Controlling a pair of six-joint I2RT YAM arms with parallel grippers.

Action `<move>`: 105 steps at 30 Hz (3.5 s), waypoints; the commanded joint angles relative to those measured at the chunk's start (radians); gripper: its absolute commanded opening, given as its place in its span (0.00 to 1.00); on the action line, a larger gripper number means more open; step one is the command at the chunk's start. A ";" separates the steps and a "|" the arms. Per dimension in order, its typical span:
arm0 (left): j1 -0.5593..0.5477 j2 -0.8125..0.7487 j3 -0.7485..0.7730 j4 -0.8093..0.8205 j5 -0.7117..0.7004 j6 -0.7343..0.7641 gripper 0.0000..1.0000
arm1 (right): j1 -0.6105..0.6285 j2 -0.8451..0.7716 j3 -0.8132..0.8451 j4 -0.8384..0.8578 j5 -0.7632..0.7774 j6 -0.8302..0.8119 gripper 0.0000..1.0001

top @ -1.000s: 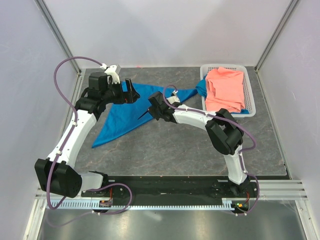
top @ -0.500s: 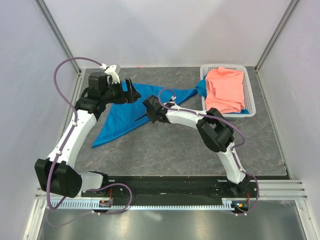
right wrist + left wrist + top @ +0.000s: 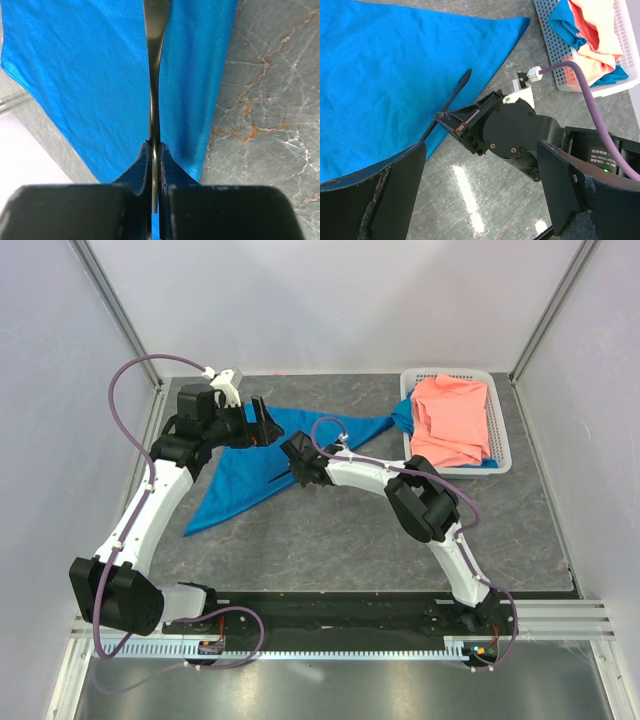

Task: Fold the napkin, place the utensils inside, and roll it up
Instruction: Place the utensil onto the napkin, then fold the napkin

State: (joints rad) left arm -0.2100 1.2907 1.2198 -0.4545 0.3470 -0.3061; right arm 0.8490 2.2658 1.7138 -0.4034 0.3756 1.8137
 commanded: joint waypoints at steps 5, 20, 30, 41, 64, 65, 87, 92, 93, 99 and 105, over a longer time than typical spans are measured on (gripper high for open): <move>0.000 -0.010 -0.003 0.043 0.044 -0.031 0.98 | 0.007 0.038 0.108 -0.052 0.059 -0.059 0.00; 0.000 0.002 -0.006 0.046 0.060 -0.039 0.98 | 0.015 0.086 0.193 -0.109 0.099 -0.085 0.00; 0.000 0.007 -0.008 0.048 0.066 -0.042 0.98 | 0.005 0.116 0.207 -0.098 0.068 -0.088 0.00; 0.000 0.015 -0.008 0.048 0.060 -0.039 0.98 | -0.004 0.112 0.219 -0.026 0.013 -0.146 0.52; 0.001 -0.005 -0.017 0.047 -0.003 -0.018 0.98 | -0.183 -0.354 -0.390 0.259 0.003 -0.381 0.45; 0.001 -0.002 -0.019 0.050 -0.002 -0.016 0.98 | -0.191 -0.351 -0.410 0.271 -0.007 -0.379 0.44; 0.001 0.012 -0.025 0.054 -0.006 -0.013 0.98 | -0.258 -0.161 -0.359 0.348 -0.121 -0.363 0.40; 0.003 0.012 -0.025 0.056 -0.003 -0.014 0.98 | -0.258 -0.157 -0.358 0.350 -0.122 -0.366 0.32; 0.001 0.012 -0.026 0.056 -0.005 -0.014 0.98 | -0.260 -0.157 -0.359 0.348 -0.121 -0.366 0.32; 0.003 0.018 -0.023 0.056 0.006 -0.019 0.98 | -0.260 -0.140 -0.359 0.348 -0.126 -0.373 0.26; 0.004 0.019 -0.023 0.056 0.009 -0.019 0.98 | -0.260 -0.121 -0.350 0.351 -0.127 -0.402 0.21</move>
State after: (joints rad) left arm -0.2089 1.3029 1.1954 -0.4179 0.3454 -0.3321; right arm 0.5915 2.1036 1.3350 -0.0448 0.2478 1.4418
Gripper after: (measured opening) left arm 0.982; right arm 0.225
